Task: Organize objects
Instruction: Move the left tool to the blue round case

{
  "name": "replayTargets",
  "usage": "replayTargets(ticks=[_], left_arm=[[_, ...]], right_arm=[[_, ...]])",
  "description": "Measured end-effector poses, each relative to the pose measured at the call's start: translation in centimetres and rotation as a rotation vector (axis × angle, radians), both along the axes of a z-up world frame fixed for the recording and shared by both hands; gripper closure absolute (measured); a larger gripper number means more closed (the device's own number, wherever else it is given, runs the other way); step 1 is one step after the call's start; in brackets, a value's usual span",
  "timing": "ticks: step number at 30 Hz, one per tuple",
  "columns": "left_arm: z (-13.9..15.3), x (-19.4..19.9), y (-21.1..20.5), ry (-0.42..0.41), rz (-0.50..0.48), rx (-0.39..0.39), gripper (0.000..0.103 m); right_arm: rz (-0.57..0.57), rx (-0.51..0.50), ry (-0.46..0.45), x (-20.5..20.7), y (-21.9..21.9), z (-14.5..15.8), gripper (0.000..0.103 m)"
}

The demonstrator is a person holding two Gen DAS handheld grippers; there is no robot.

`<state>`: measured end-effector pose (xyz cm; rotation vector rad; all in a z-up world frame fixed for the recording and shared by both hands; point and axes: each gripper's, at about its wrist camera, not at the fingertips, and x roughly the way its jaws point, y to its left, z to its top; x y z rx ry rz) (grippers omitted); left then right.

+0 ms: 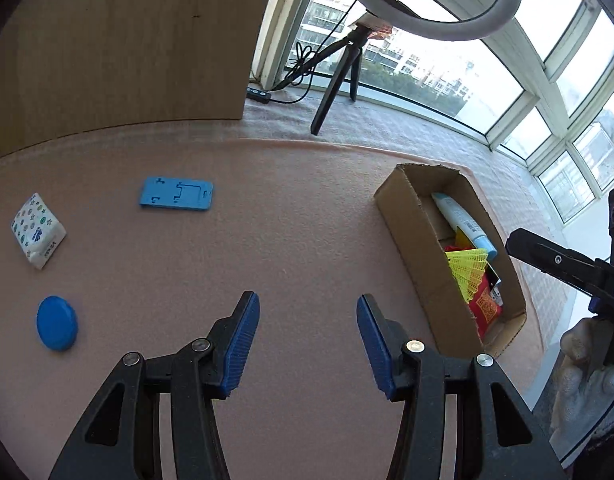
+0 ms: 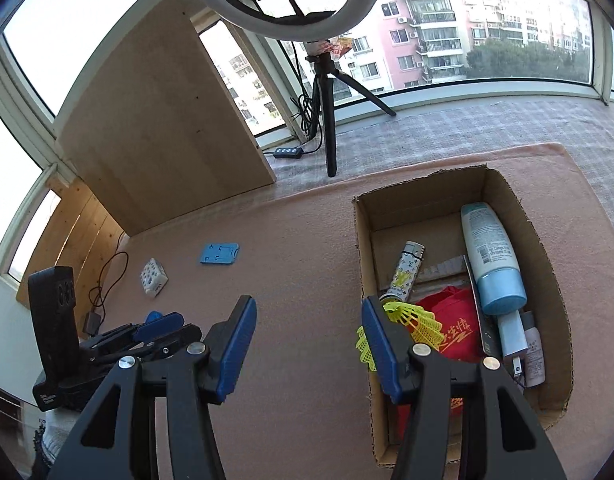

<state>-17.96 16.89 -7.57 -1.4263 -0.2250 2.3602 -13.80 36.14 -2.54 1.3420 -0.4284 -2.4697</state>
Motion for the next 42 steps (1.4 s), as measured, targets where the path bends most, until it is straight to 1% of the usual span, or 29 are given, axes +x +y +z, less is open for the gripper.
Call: replayTargets(ticks=[5,10,13,16,19,22,28,34,37,42], left_arm=[[-1.2,0.2,-6.9,-0.022,0.100,-0.011,0.049],[-2.4,-0.1,-12.8,-0.040,0.186,-0.025,0.049],[-3.3,-0.6,-15.4,-0.054,0.217,-0.050,0.049],[-4.1,-1.1,-17.1,-0.062,0.231,-0.079,0.049],[-4.7,-1.6,-18.3,-0.065,0.232,-0.100,0.049],[-5.3,-2.3,-19.1,-0.075,0.236,-0.096,0.049],[-6.4,-3.6,-20.0,-0.107,0.236,-0.054,0.049],[-6.5,-4.0,-20.1,-0.108,0.241,-0.029,0.049],[-6.7,-4.4,-20.3,-0.107,0.256,-0.040,0.049],[-7.8,-4.6,-20.7,-0.131,0.261,-0.043,0.050]], right_arm=[[0.055,0.049,-0.022,1.0,-4.5,-1.4,0.052],[0.101,0.099,-0.058,1.8,-8.1,-2.7,0.052],[0.108,0.140,-0.065,2.5,-10.0,-3.1,0.052],[0.107,0.169,-0.067,3.1,-11.5,-3.4,0.052],[0.109,0.210,-0.065,3.5,-12.7,-3.6,0.052],[0.106,0.236,-0.066,3.8,-13.5,-3.8,0.052],[0.102,0.242,-0.091,4.2,-14.0,-4.2,0.052],[0.086,0.234,-0.117,4.2,-13.6,-4.5,0.052],[0.081,0.229,-0.127,4.3,-13.4,-4.7,0.052],[0.082,0.231,-0.136,4.2,-13.1,-4.9,0.052]])
